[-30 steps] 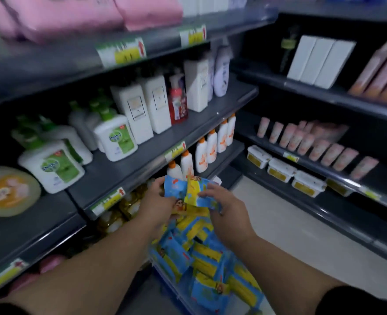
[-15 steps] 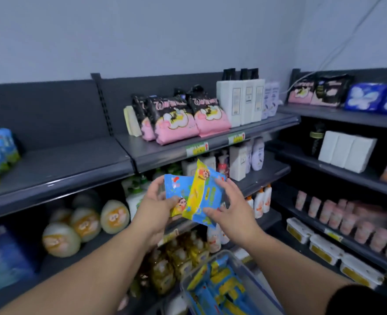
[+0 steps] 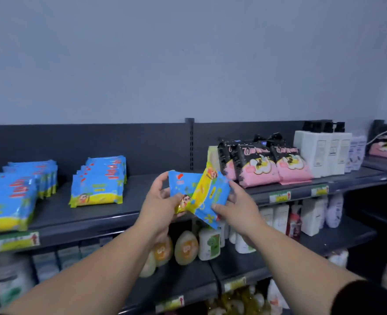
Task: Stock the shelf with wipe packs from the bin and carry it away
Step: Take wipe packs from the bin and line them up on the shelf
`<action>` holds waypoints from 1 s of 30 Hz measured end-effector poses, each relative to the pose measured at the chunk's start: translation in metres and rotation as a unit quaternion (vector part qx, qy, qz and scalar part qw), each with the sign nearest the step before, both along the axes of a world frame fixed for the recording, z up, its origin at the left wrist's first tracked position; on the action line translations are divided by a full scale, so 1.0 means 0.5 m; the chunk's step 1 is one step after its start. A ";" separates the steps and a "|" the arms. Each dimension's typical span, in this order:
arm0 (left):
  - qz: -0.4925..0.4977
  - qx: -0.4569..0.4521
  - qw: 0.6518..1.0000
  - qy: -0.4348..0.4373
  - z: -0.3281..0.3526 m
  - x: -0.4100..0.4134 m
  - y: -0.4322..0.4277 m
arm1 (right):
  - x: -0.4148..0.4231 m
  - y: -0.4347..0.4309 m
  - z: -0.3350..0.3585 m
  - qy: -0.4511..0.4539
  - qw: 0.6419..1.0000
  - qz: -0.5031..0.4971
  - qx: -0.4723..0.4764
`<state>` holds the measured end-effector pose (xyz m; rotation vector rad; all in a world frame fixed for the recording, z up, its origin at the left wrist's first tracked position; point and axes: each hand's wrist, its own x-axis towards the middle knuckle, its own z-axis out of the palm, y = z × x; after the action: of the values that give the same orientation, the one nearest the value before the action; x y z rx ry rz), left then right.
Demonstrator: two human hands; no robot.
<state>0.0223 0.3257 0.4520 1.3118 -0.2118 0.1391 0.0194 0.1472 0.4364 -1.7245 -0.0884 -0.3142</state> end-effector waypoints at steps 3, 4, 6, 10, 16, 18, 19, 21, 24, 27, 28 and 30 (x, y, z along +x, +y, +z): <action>0.029 0.009 0.999 -0.011 0.016 0.034 0.092 | 0.056 0.087 0.023 0.007 1.000 0.028 -0.007; 0.035 0.011 0.999 -0.014 0.022 0.046 0.121 | 0.075 0.113 0.029 0.007 0.999 0.034 -0.011; 0.047 0.017 0.999 -0.013 0.031 0.068 0.175 | 0.107 0.162 0.041 0.009 0.999 0.045 -0.017; 0.066 0.042 0.997 -0.002 0.034 0.114 0.272 | 0.159 0.247 0.059 0.005 0.997 0.057 -0.053; 0.106 0.072 0.992 -0.011 0.034 0.158 0.385 | 0.218 0.334 0.098 -0.035 0.986 0.072 -0.144; 0.119 0.072 0.990 -0.003 0.024 0.175 0.416 | 0.239 0.351 0.114 -0.054 0.974 0.092 -0.198; 0.121 0.068 0.990 0.006 0.017 0.181 0.430 | 0.250 0.357 0.122 -0.065 0.966 0.107 -0.227; 0.127 0.066 0.990 0.018 0.008 0.184 0.451 | 0.271 0.371 0.135 -0.074 0.947 0.160 -0.270; 0.154 0.089 0.983 0.041 -0.006 0.184 0.472 | 0.294 0.395 0.143 -0.056 0.917 0.232 -0.318; 0.197 0.160 0.966 0.055 -0.016 0.186 0.490 | 0.309 0.424 0.143 -0.061 0.885 0.242 -0.392; 0.213 0.200 0.955 0.057 -0.015 0.185 0.493 | 0.312 0.434 0.141 -0.073 0.875 0.232 -0.418; 0.243 0.275 0.928 0.060 -0.006 0.179 0.495 | 0.318 0.450 0.135 -0.092 0.860 0.221 -0.451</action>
<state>0.1116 0.5730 0.4487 1.9115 0.2024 0.4421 0.1785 0.3721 0.5037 -2.5141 -0.8825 -0.0801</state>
